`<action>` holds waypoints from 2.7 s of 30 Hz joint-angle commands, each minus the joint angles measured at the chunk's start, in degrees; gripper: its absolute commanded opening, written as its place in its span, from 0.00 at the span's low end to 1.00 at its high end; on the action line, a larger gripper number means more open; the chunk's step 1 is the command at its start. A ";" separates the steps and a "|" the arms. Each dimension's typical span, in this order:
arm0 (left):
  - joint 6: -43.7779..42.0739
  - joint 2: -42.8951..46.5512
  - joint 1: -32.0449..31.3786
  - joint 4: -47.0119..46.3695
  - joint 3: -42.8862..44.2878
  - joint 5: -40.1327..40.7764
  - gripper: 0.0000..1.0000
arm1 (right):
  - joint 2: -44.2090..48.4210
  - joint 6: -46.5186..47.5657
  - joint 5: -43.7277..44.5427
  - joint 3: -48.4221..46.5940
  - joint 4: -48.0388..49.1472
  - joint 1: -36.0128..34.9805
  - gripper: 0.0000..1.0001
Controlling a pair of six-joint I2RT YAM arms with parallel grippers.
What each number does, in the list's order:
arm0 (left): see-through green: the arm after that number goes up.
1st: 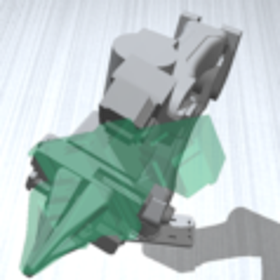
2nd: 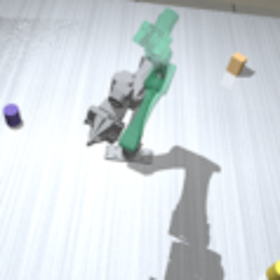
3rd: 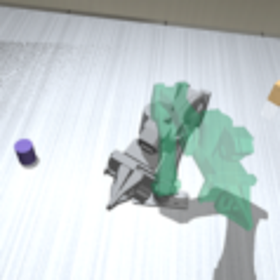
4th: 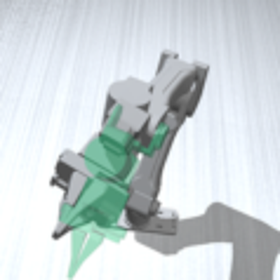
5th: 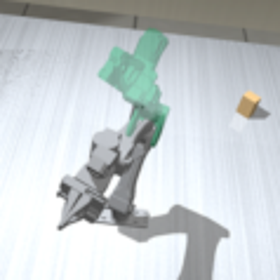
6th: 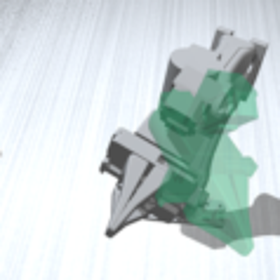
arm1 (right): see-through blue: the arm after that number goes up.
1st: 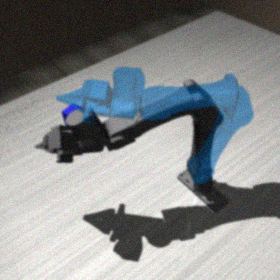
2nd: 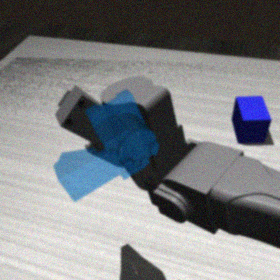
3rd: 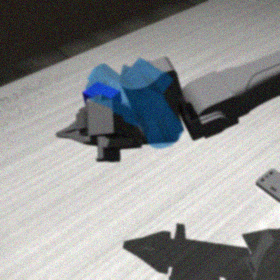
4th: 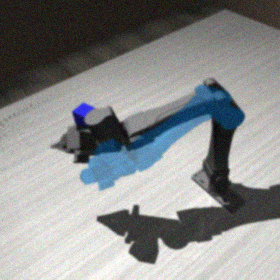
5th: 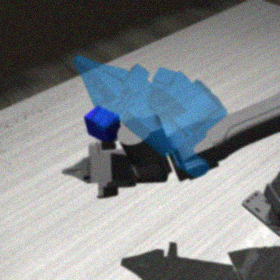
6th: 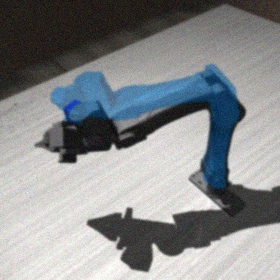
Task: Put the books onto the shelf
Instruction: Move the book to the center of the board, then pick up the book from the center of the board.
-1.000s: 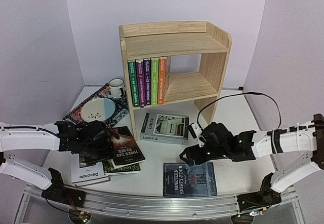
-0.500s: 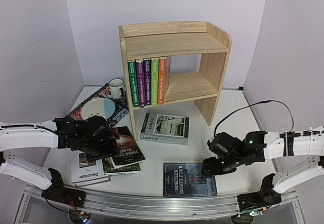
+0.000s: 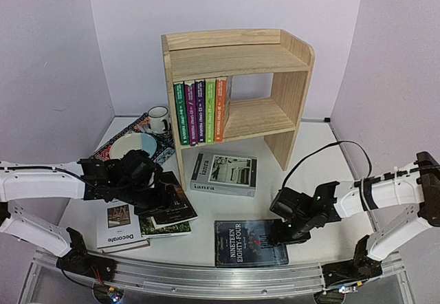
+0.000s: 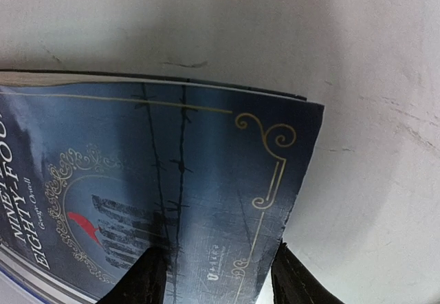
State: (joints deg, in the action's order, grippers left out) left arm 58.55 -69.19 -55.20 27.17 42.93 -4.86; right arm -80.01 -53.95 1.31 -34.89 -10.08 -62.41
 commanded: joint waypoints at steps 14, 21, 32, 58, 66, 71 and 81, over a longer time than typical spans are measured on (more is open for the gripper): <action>4.46 -9.03 -8.16 -25.39 -5.36 -6.42 0.77 | -9.06 8.59 3.77 -13.89 9.43 0.05 0.63; 7.03 -8.09 -8.17 -25.65 -8.39 -6.47 0.75 | -4.52 7.06 4.40 -8.96 5.43 0.07 0.70; -1.41 -5.46 -5.26 -8.77 0.15 4.06 0.77 | -3.57 11.79 7.12 -12.60 5.09 0.05 0.72; -11.77 2.49 11.96 -3.13 -0.30 1.46 0.79 | -13.22 -1.19 6.16 -10.40 32.60 18.24 0.29; -12.46 2.48 11.97 -3.09 -0.12 1.12 0.79 | -18.80 -3.14 -0.28 -11.70 38.27 20.36 0.31; -12.66 1.97 11.96 -3.08 -0.11 0.61 0.79 | -20.95 -4.17 -0.86 -11.67 40.59 20.84 0.24; -12.37 1.89 12.00 -3.21 -0.55 0.40 0.79 | -19.51 -6.47 -3.87 -9.54 43.36 21.02 0.00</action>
State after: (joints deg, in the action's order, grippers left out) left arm 46.70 -67.85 -43.44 24.16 41.25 -3.73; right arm -100.22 -59.03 -0.86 -45.13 32.12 -41.59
